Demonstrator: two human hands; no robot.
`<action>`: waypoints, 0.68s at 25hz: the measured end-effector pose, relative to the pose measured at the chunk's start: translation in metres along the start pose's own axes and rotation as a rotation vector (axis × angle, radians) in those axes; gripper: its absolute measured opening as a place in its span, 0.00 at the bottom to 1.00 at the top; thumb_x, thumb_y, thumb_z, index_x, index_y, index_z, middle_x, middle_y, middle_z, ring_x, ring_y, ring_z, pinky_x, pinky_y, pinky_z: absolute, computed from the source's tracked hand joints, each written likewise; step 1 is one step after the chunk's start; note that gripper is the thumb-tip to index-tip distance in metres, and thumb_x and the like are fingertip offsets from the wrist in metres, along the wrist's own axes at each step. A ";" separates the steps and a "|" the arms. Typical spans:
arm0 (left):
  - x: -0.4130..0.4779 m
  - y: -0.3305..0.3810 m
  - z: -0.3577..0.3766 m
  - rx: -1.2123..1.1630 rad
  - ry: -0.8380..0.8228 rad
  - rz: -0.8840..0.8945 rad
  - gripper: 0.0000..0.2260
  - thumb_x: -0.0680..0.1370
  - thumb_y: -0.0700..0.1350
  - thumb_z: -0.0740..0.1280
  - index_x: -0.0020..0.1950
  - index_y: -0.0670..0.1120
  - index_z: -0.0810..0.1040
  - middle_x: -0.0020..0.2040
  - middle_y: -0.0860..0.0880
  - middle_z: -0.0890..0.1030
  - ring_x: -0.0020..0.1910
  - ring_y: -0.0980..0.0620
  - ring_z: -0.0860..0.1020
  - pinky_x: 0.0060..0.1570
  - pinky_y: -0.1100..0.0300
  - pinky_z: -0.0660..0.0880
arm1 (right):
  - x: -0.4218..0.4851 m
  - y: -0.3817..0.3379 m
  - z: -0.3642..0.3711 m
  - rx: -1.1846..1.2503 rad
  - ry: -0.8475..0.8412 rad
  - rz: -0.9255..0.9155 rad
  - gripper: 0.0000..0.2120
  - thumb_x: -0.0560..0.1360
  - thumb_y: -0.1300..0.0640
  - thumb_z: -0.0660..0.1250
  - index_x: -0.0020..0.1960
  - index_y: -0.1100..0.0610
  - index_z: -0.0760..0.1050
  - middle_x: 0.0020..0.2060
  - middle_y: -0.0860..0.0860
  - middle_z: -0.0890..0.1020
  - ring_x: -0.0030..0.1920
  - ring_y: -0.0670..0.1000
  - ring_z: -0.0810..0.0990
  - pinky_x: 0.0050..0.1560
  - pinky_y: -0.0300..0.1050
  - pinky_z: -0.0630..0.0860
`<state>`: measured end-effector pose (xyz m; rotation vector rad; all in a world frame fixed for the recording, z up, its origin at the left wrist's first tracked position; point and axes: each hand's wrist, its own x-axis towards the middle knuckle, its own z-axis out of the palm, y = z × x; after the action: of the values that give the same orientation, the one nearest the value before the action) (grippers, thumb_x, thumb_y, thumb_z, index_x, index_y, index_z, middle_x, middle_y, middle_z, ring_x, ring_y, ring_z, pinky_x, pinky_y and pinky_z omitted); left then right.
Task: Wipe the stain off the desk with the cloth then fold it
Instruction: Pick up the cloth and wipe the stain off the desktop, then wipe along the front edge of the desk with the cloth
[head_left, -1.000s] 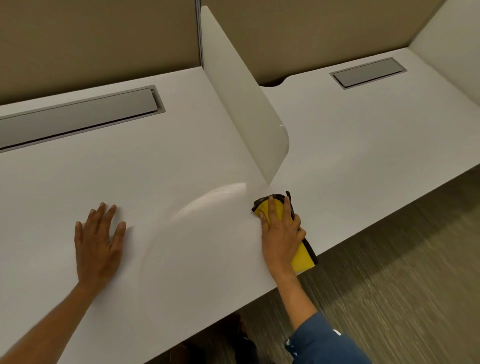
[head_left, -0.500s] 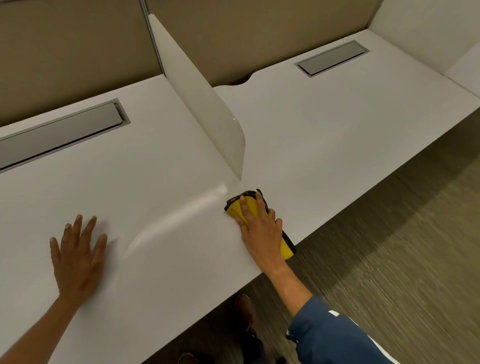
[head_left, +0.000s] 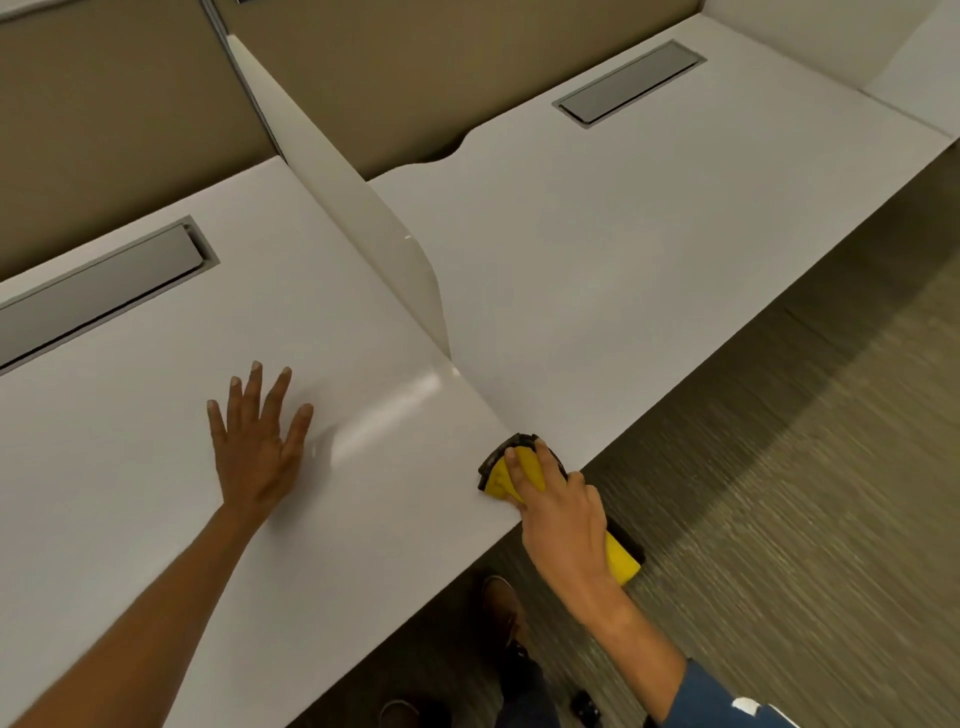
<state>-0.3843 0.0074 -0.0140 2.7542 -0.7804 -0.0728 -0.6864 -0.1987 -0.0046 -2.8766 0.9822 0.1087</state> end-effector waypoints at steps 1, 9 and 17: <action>0.005 0.006 0.002 0.001 -0.015 0.006 0.32 0.81 0.66 0.46 0.82 0.55 0.57 0.84 0.49 0.52 0.83 0.46 0.48 0.80 0.44 0.39 | -0.007 0.005 -0.004 -0.002 -0.044 0.002 0.36 0.74 0.56 0.72 0.78 0.44 0.63 0.78 0.54 0.67 0.45 0.56 0.80 0.42 0.49 0.75; 0.065 0.043 0.021 0.037 -0.085 0.061 0.33 0.80 0.70 0.45 0.82 0.58 0.54 0.84 0.50 0.51 0.83 0.48 0.45 0.76 0.54 0.29 | -0.024 0.088 -0.034 0.242 -0.330 0.117 0.25 0.83 0.38 0.53 0.78 0.32 0.51 0.80 0.45 0.60 0.64 0.59 0.77 0.60 0.55 0.77; 0.132 0.068 0.044 0.019 -0.132 0.027 0.35 0.78 0.72 0.46 0.82 0.59 0.55 0.84 0.52 0.50 0.83 0.49 0.45 0.70 0.63 0.25 | 0.114 0.118 -0.031 1.193 -0.458 0.186 0.18 0.78 0.36 0.63 0.68 0.30 0.70 0.62 0.33 0.77 0.60 0.43 0.79 0.61 0.42 0.77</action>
<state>-0.3118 -0.1274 -0.0338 2.7781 -0.8565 -0.2458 -0.6672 -0.3643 0.0066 -1.5819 0.7981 0.1261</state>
